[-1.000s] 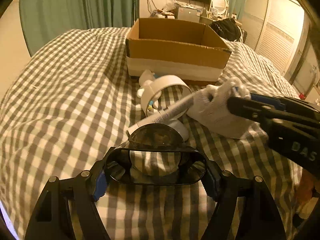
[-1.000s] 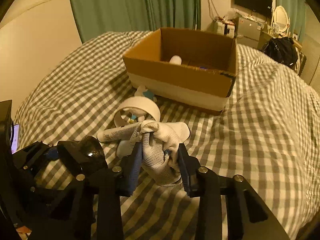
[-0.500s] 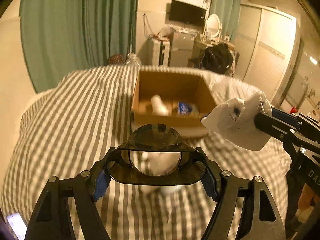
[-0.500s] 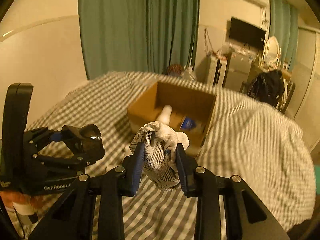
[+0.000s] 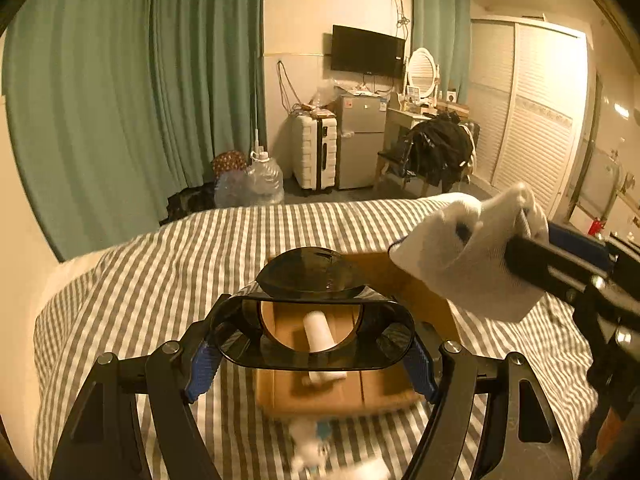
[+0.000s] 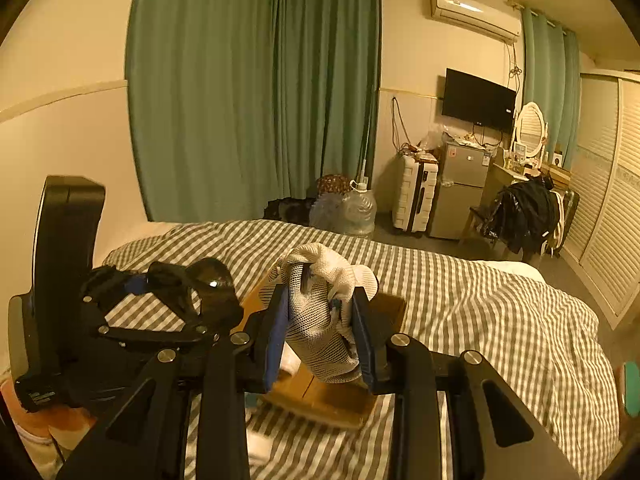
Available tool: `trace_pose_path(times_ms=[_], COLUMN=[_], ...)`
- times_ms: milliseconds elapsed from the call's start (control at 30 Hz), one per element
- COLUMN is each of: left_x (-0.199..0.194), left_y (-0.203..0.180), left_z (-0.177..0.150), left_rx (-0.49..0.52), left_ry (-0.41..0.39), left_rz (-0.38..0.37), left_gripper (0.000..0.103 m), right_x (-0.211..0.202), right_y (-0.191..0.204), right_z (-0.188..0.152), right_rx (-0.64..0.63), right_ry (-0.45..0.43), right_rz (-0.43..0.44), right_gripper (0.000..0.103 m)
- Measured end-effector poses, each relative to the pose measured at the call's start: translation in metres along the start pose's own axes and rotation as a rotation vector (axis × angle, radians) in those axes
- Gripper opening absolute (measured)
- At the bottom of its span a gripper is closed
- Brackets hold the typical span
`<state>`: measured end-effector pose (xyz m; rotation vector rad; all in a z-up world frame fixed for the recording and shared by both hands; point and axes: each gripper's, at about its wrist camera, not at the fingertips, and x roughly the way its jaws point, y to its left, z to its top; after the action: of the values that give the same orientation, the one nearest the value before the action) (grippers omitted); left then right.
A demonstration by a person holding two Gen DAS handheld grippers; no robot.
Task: Organize objects
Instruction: 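Carry the case and glove over the box and release both inside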
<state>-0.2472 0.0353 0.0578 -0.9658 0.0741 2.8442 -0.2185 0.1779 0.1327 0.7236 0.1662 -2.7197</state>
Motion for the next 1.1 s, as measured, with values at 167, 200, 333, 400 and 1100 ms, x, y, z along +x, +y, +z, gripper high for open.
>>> trace_pose_path(times_ms=[167,200,333,400,1100], left_x=[0.050,0.056,0.092,0.108,0.097], left_y=[0.005,0.005,0.005,0.004,-0.007], left_z=[0.011,0.009,0.001,-0.006,-0.042], left_rx=[0.003,0.006,0.022,0.031,0.074], left_ry=[0.025,0.023,0.022,0.043,0.134], left_rz=[-0.018,-0.020,-0.041,-0.067,-0.117], left_gripper=[0.078,0.078,0.078,0.078,0.094], right_x=[0.050,0.060,0.099,0.116,0.118], right_y=[-0.017,-0.021,-0.034,-0.037,-0.078], right_z=[0.007,0.007,-0.003,-0.015,-0.049], right_rx=[0.031,0.040,0.065,0.058,0.216], right_ry=[0.028,0.034,0.080,0.108,0.147], right_rz=[0.015,0.018,0.027,0.025,0.012], right_gripper=[0.030,0.030,0.030,0.030,0.067])
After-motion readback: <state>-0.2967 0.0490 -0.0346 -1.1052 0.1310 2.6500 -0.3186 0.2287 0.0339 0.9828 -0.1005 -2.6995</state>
